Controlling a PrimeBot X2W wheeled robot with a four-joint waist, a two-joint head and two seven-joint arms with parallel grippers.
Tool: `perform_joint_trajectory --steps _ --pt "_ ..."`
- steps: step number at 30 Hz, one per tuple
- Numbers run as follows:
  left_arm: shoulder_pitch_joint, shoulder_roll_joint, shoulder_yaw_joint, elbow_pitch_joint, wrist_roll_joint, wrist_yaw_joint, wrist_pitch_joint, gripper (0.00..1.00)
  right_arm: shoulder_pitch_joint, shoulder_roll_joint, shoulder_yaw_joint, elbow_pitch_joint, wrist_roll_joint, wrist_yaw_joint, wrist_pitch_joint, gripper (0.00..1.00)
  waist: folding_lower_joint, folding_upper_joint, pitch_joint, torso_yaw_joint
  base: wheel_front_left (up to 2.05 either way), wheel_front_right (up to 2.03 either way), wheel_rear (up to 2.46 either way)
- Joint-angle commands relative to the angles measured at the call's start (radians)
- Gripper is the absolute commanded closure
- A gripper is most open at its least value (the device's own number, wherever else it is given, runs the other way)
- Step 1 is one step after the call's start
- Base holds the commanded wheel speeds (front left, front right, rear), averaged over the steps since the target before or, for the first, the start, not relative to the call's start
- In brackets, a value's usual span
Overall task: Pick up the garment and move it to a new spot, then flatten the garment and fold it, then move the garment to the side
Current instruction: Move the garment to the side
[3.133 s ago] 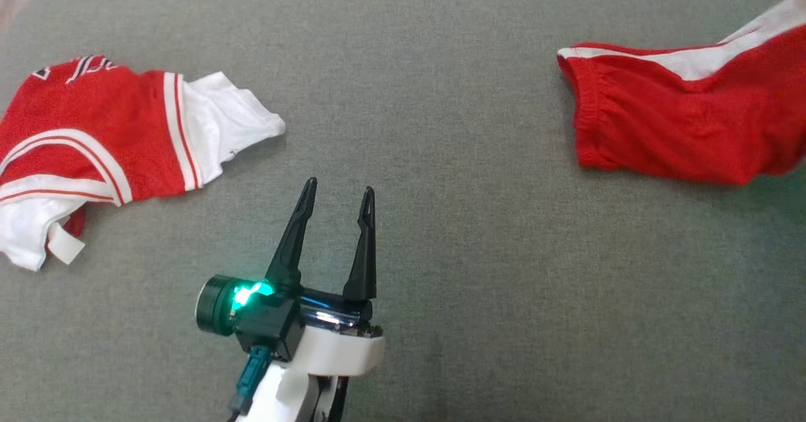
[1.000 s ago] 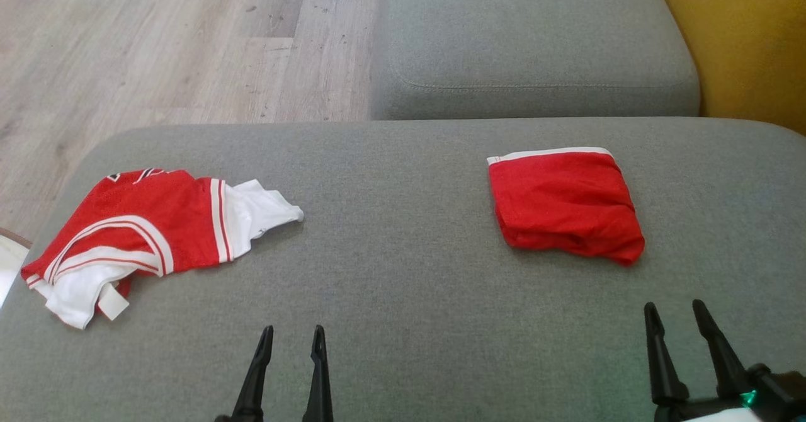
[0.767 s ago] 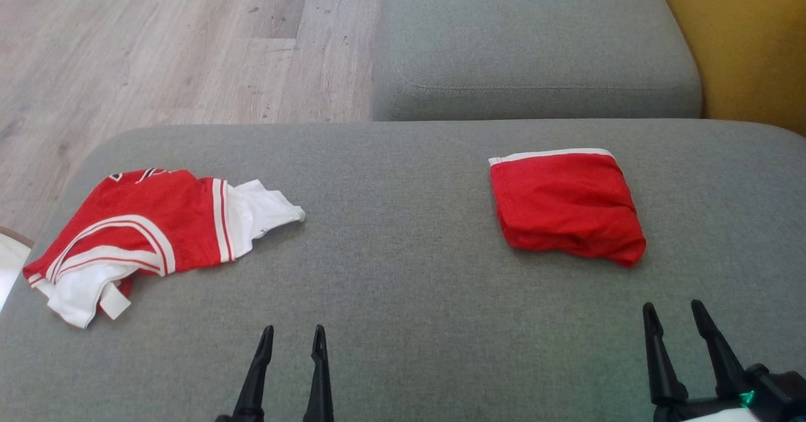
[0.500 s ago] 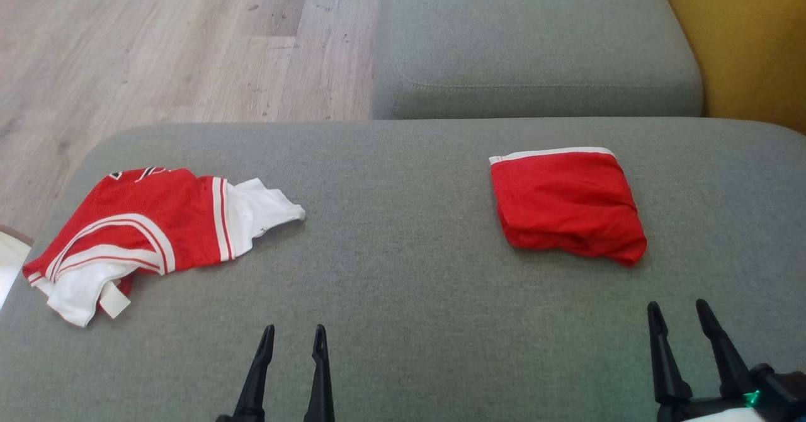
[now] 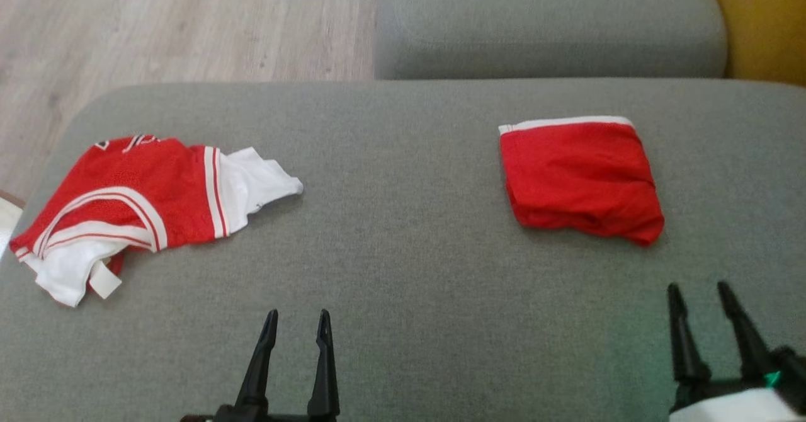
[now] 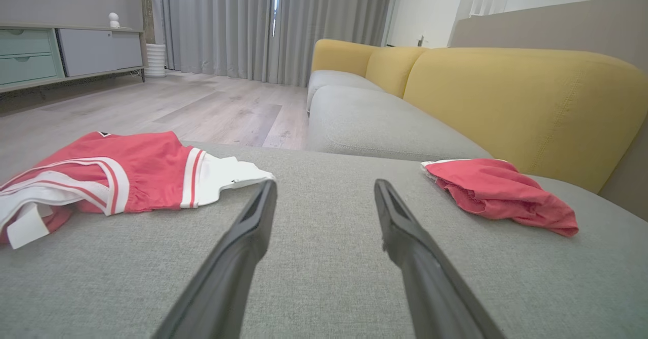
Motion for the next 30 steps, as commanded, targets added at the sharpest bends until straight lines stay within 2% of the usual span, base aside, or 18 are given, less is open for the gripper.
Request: perform_joint_trajectory --steps 1,7,18,22,27,28,30 --pt "-0.056 -0.004 0.021 -0.043 0.014 0.007 -0.005 0.0 -0.072 -0.041 0.003 -0.017 -0.004 0.007 -0.011 0.0 -0.0001 0.0 0.037 -0.002 0.0 0.0 0.0" --pt "-0.116 -0.004 0.002 -0.068 0.021 0.021 -0.005 0.0 -0.231 -0.081 -0.024 0.09 0.021 0.007 -0.007 0.0 -0.0001 0.0 0.156 -0.008 0.0 0.0 0.0" --pt "-0.226 -0.004 -0.046 -0.047 0.031 0.036 -0.005 0.0 -0.598 -0.224 0.039 0.326 0.232 0.007 0.31 0.0 -0.0001 0.0 0.276 -0.01 0.0 0.0 0.0" --pt "-0.249 -0.004 -0.052 -0.046 0.016 0.043 -0.005 0.0 -0.681 -0.255 0.062 0.423 0.261 0.007 0.37 0.0 -0.0001 0.0 0.301 -0.006 0.0 0.0 0.0" --pt "-0.271 -0.004 -0.058 -0.045 0.02 0.05 -0.005 0.0 -0.761 -0.254 0.126 0.498 0.334 0.007 0.379 0.0 -0.0001 0.0 0.333 -0.005 0.0 0.0 0.0" --pt "-0.275 -0.004 -0.058 -0.044 0.022 0.05 -0.005 0.0 -0.773 -0.255 0.144 0.513 0.346 0.007 0.382 0.05 -0.0001 0.0 0.338 -0.006 0.0 0.0 0.0" --pt "-0.28 -0.004 -0.056 -0.046 0.007 0.051 -0.005 0.0 -0.793 -0.247 0.18 0.542 0.38 0.007 0.397 0.64 -0.0001 0.0 0.346 -0.009 0.0 0.0 0.0"
